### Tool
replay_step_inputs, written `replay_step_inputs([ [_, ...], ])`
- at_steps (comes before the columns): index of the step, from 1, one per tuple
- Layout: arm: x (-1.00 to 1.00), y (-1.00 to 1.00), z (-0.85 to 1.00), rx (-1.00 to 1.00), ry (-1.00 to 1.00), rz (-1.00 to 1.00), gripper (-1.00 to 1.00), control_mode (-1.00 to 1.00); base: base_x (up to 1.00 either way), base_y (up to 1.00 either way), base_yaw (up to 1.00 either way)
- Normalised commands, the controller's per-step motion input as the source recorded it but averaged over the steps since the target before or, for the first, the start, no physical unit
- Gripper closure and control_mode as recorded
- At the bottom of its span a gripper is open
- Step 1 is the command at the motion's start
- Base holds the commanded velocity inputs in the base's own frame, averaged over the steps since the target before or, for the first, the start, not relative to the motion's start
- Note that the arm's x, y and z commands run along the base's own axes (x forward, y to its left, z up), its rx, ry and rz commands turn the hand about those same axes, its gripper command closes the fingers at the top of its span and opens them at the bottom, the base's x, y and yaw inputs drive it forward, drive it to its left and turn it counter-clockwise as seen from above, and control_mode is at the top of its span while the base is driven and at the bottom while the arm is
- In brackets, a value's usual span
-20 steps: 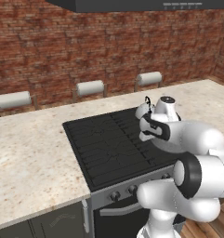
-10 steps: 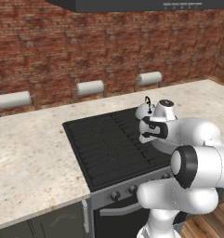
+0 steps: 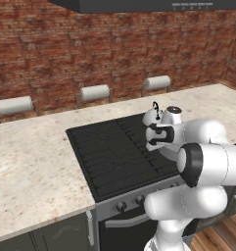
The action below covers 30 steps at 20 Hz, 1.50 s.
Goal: Pick the kettle from the cabinet and place it on a stove burner. Then pick the pot from the counter and place it on another stove burner. Finally, turn both burners on.
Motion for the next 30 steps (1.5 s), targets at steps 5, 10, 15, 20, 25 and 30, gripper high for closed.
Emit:
replay_step_inputs([
  [5, 0.03, 0.0, -0.08, 0.0, 0.0, 0.0, 1.0, -1.0, 0.0, 0.0, 0.0],
  [10, -0.01, -0.02, -0.07, 0.0, 0.0, 0.0, 1.0, -1.0, 0.0, 0.0, 0.0],
  [15, 0.0, 0.0, -0.03, 0.0, 0.0, 0.0, -1.0, -1.0, 0.0, 0.0, 0.0],
  [20, -0.02, 0.04, 0.0, 0.0, 0.0, 0.0, -1.0, -1.0, 0.0, 0.0, 0.0],
  [25, -0.11, 0.08, 0.2, 0.0, 0.0, 0.0, -1.0, -1.0, 0.0, 0.0, 0.0],
  [30, -0.1, 0.08, 0.46, 0.0, 0.0, -0.01, -1.0, -1.0, 0.0, 0.0, 0.0],
])
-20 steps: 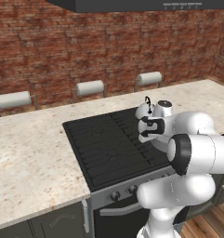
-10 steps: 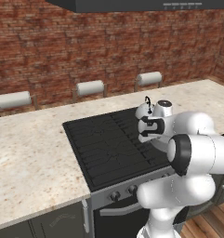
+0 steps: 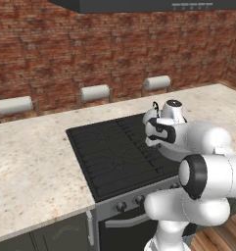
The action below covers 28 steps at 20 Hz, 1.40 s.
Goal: Pick the kettle from the cabinet and place it on a stove burner. Then pick the pot from the counter and place it on another stove burner. Finally, turn both burners on.
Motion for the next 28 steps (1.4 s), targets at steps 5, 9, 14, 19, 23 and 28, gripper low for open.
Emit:
replay_step_inputs([
  [5, -0.19, 0.02, 0.56, 0.0, 0.0, -0.02, -1.0, -1.0, 0.0, 0.0, 0.0],
  [9, -0.27, 0.0, 0.52, 0.0, 0.0, -0.02, -1.0, -1.0, 0.0, 0.0, 0.0],
  [14, -0.41, 0.0, 0.43, -0.01, -0.01, -0.02, -1.0, -1.0, 0.0, 0.0, 0.0],
  [19, -0.51, 0.0, 0.38, 0.0, -0.04, -0.04, -1.0, -1.0, 0.0, 0.0, 0.0],
  [23, -0.59, 0.0, 0.21, 0.0, -0.06, -0.06, -1.0, -1.0, 0.0, 0.0, 0.0],
  [28, -0.47, 0.0, 0.04, 0.03, -0.05, -0.02, -1.0, -1.0, 0.0, 0.0, 0.0],
])
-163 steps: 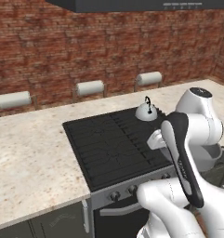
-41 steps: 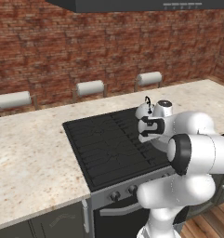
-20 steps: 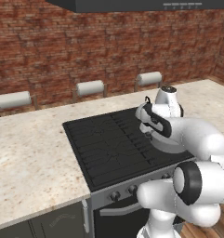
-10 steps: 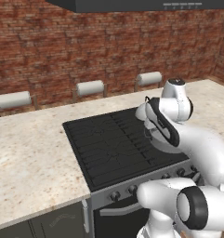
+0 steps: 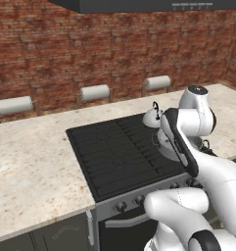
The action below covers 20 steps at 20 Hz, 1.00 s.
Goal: Pick the kettle from the cabinet and place it on a stove burner. Then pick the pot from the counter and place it on another stove burner. Finally, turn both burners on.
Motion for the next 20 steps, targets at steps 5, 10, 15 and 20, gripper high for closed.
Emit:
replay_step_inputs([
  [5, -0.4, -0.14, 0.0, 0.13, -0.02, -0.01, -1.0, -1.0, 0.0, 0.0, 0.0],
  [10, -0.47, -0.36, 0.0, 0.16, -0.04, -0.07, -1.0, -1.0, 0.0, 0.0, 0.0],
  [15, -0.43, -0.35, 0.0, 0.21, -0.01, -0.14, -1.0, -1.0, 0.0, 0.0, 0.0],
  [20, -0.25, -0.34, 0.0, 0.22, 0.0, -0.06, -1.0, -1.0, 0.0, 0.0, 0.0],
])
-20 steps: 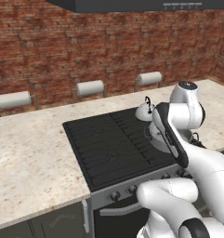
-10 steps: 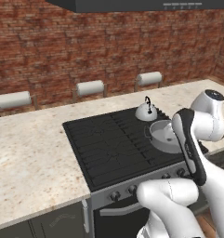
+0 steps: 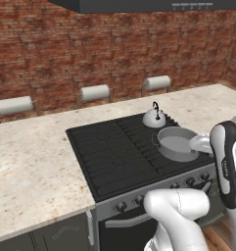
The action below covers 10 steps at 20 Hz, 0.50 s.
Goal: Pick the kettle from the cabinet and place it on a stove burner. Then pick the pot from the counter and place it on another stove burner. Finally, turn both burners on.
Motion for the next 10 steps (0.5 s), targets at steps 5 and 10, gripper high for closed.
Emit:
replay_step_inputs([
  [5, -0.12, -0.35, 0.0, 0.23, 0.02, -0.09, -1.0, -1.0, 0.0, 0.0, 0.0],
  [10, -0.08, -0.28, -0.05, 0.28, 0.02, -0.06, -1.0, -1.0, 0.0, 0.0, 0.0],
])
